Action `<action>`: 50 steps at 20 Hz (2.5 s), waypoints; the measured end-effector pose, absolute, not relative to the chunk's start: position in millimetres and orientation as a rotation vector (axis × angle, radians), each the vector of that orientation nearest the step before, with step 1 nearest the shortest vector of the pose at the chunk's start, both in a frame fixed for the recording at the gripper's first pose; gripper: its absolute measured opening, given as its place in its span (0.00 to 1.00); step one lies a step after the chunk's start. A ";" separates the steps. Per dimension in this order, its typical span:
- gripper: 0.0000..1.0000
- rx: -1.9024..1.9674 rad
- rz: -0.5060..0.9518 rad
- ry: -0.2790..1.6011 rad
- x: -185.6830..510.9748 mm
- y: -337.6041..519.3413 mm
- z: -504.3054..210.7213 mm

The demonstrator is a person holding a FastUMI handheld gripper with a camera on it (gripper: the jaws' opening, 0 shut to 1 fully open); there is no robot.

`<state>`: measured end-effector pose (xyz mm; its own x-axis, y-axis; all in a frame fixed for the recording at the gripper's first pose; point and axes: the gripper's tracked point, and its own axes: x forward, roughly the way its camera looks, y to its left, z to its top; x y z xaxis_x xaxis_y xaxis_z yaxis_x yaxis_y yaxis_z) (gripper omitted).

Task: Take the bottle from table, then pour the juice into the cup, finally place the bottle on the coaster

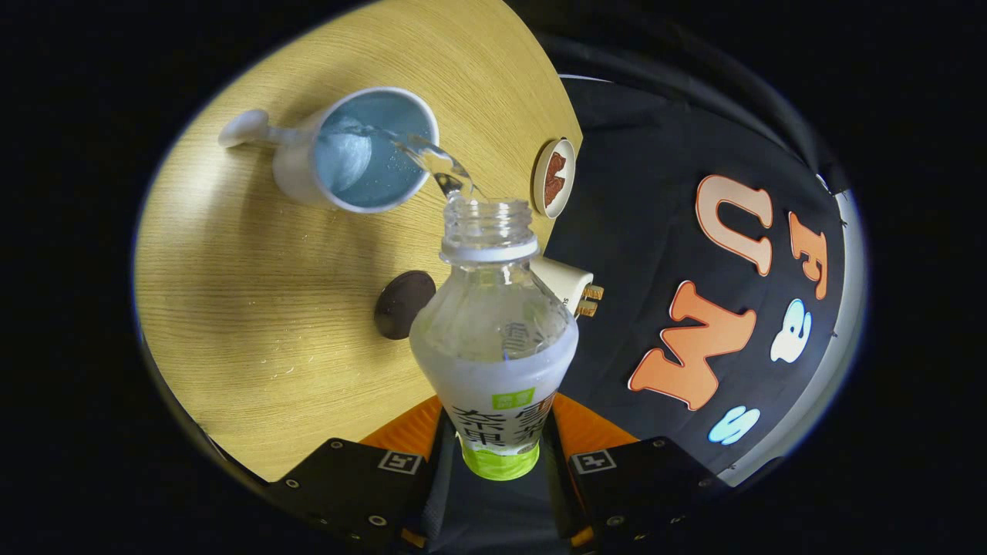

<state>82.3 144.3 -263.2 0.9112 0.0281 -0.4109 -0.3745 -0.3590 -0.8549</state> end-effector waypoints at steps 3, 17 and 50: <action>0.55 -1.917 0.436 0.249 83.6 146.2 -260.4; 0.55 -2.001 0.467 0.217 89.8 153.7 -250.4; 0.55 -2.204 0.552 0.190 99.1 171.5 -234.8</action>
<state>99.1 171.5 -234.8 0.8918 0.0511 -0.4495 -0.3165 -0.6395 -0.7006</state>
